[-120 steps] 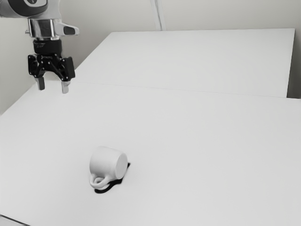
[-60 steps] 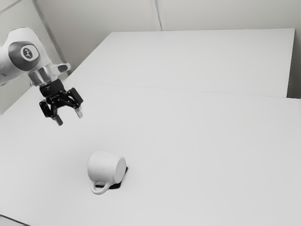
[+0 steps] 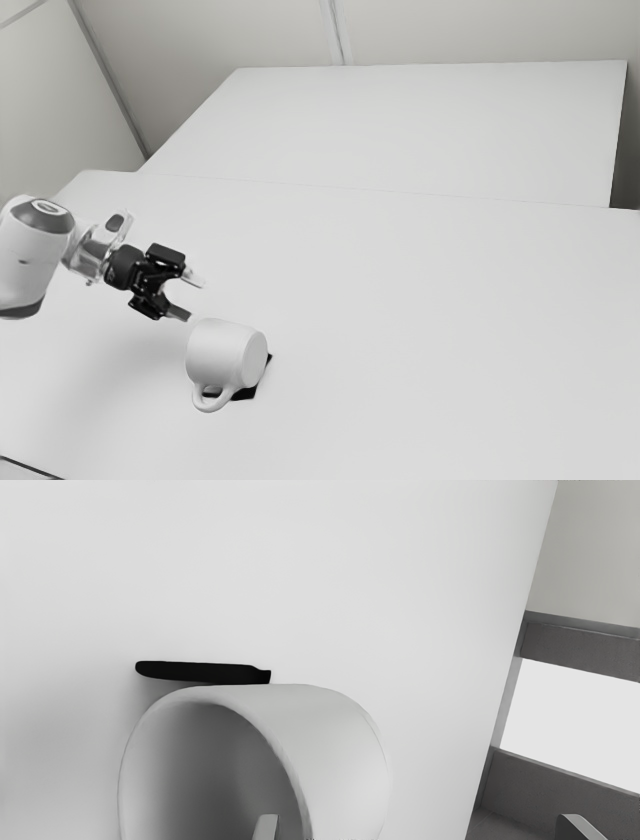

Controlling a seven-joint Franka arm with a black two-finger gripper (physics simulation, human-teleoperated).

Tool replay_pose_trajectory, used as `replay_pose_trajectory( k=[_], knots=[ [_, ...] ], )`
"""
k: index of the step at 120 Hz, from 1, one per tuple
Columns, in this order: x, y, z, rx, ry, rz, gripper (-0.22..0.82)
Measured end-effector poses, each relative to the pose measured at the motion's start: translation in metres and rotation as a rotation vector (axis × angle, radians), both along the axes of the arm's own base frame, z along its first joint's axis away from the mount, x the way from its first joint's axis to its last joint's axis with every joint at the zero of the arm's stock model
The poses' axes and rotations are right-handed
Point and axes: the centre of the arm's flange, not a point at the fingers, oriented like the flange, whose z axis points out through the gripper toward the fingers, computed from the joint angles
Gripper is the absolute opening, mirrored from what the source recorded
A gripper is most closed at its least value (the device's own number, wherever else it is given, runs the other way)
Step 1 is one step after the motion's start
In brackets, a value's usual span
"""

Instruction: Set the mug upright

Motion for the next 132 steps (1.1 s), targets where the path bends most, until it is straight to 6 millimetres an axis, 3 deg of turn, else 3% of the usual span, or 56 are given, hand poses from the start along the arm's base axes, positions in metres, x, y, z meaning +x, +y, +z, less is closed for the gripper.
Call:
replay_pose_trajectory(
  k=[45,81,108,132],
  knots=[
    [-0.022,-0.006,-0.053,-0.072,-0.111,-0.044,0.6],
    [-0.028,-0.022,-0.061,-0.137,-0.204,-0.048,0.59],
    [-0.025,-0.032,-0.061,-0.159,-0.258,-0.061,0.1],
    [-0.023,-0.035,-0.052,-0.211,-0.308,-0.066,-0.1]
  ],
)
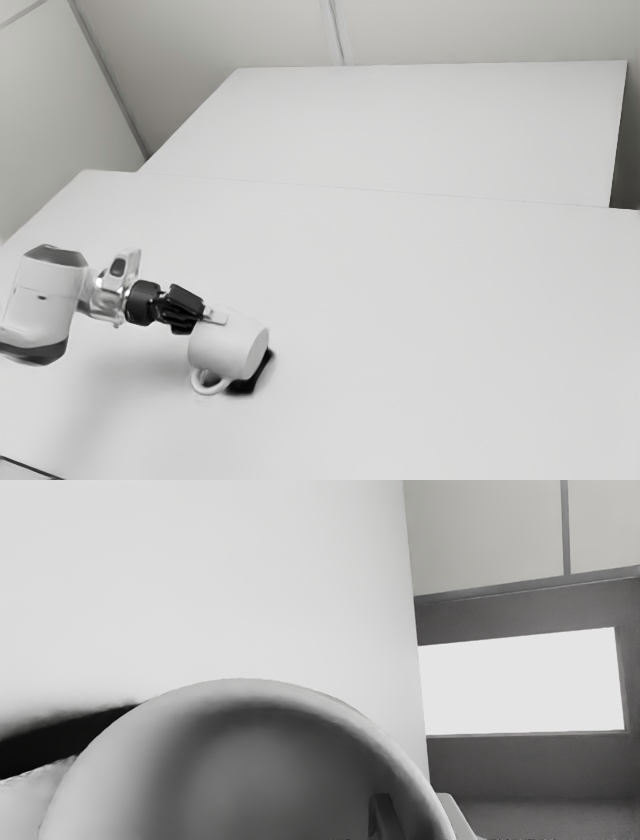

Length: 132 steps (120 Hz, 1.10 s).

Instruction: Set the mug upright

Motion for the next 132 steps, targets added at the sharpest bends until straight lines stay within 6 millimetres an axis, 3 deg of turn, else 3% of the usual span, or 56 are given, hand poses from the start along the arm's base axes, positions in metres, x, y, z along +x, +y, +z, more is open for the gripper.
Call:
replay_pose_trajectory(
  k=[21,30,37,47,64,80,102,121,132],
  knots=[
    [0.008,-0.004,0.016,-0.027,-0.058,-0.021,-0.15],
    [0.031,-0.007,0.045,0.004,-0.137,-0.047,-0.17],
    [0.051,-0.023,0.062,0.061,-0.183,-0.103,-0.17],
    [0.076,-0.047,0.086,0.217,-0.227,-0.235,-0.18],
    [0.101,-0.08,0.115,0.556,-0.251,-0.463,-0.18],
    [0.125,-0.076,0.137,0.932,-0.218,-0.587,-0.18],
    [0.141,-0.084,0.113,1.212,-0.129,-0.55,-0.18],
    [0.116,-0.103,0.077,1.277,-0.061,-0.436,-0.18],
    [0.1,-0.129,0.062,1.27,-0.051,-0.373,-0.18]
  ],
)
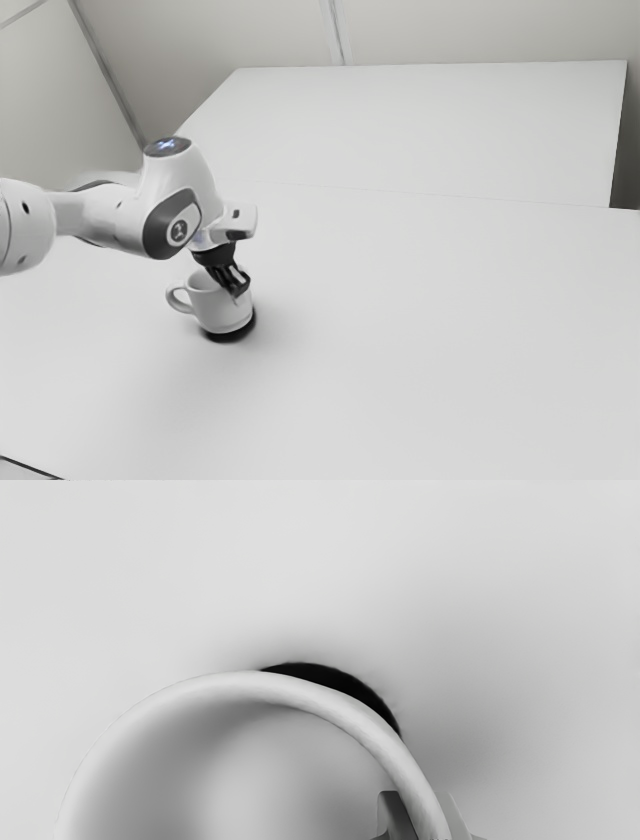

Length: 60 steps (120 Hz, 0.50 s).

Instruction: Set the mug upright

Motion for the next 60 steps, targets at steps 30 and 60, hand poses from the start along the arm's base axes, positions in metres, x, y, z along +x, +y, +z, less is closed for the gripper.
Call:
replay_pose_trajectory(
  k=[30,60],
  knots=[
    [-0.017,-0.025,-0.026,-0.043,-0.025,0.188,-0.13],
    [-0.014,-0.015,-0.022,-0.077,-0.053,0.342,0.36]
  ],
)
